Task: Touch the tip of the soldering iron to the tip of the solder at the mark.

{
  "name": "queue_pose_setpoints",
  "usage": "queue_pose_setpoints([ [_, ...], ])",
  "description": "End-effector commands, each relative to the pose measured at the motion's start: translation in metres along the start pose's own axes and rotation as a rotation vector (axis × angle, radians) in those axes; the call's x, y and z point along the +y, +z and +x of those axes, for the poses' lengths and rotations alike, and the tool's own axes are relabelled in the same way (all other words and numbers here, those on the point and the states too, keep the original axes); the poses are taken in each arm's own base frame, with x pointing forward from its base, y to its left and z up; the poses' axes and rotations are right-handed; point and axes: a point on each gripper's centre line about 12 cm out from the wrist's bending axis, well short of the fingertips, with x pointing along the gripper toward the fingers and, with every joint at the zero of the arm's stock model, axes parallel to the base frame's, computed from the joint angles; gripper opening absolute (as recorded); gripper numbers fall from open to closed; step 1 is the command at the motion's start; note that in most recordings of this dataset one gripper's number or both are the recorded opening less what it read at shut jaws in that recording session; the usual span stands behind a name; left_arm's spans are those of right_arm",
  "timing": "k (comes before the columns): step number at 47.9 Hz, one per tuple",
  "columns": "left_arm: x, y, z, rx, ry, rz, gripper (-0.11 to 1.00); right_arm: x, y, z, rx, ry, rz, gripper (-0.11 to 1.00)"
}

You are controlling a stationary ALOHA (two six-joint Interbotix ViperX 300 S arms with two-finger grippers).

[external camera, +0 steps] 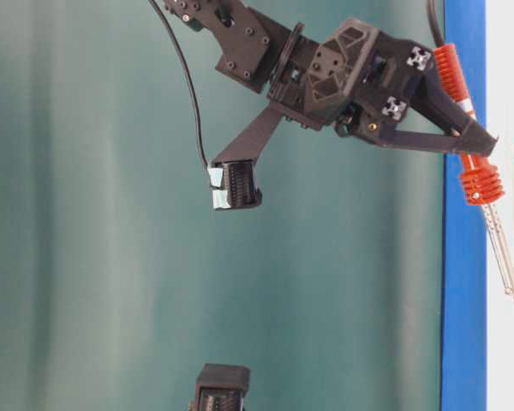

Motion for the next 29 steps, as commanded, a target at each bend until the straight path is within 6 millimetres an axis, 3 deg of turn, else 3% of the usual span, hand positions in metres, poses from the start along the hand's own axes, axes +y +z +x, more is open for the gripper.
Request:
queue_pose_setpoints([
  [1,0.0007,0.0071,-0.0045,-0.028,0.002,0.002,0.02,0.0021,0.0133,-0.0077,-0.047,0.007,-0.001,0.06],
  [29,0.0007,0.0065,-0.0043,-0.026,0.002,0.0,0.02,0.0011,0.0116,-0.0053,-0.038,0.004,-0.002,0.06],
])
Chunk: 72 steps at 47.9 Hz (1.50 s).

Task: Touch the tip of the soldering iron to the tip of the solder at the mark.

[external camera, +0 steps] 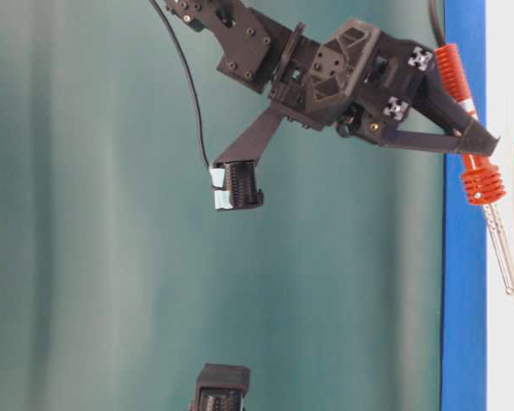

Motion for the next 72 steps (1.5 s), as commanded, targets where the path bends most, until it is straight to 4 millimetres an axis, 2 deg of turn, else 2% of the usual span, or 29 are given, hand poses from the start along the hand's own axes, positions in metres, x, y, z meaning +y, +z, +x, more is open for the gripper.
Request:
queue_pose_setpoints([
  [1,0.001,0.007,-0.004,-0.028,0.003,0.002,0.02,0.002,0.012,-0.006,-0.043,0.005,-0.002,0.06],
  [26,0.001,0.008,-0.006,-0.034,0.003,0.008,0.02,0.003,0.012,-0.006,-0.042,0.007,-0.002,0.06],
  [35,0.001,0.011,-0.023,-0.077,0.004,0.003,0.02,0.002,0.012,-0.006,-0.041,0.005,-0.002,0.06],
  [52,0.0,-0.012,-0.063,-0.143,0.005,-0.008,0.02,0.002,0.012,-0.006,-0.043,0.006,-0.002,0.06],
  [58,0.0,-0.017,-0.069,-0.164,0.004,-0.009,0.02,0.002,0.012,-0.006,-0.041,0.005,-0.004,0.06],
  [72,-0.001,-0.016,-0.066,-0.156,0.001,-0.004,0.02,0.002,0.013,-0.011,-0.054,0.001,-0.018,0.06],
])
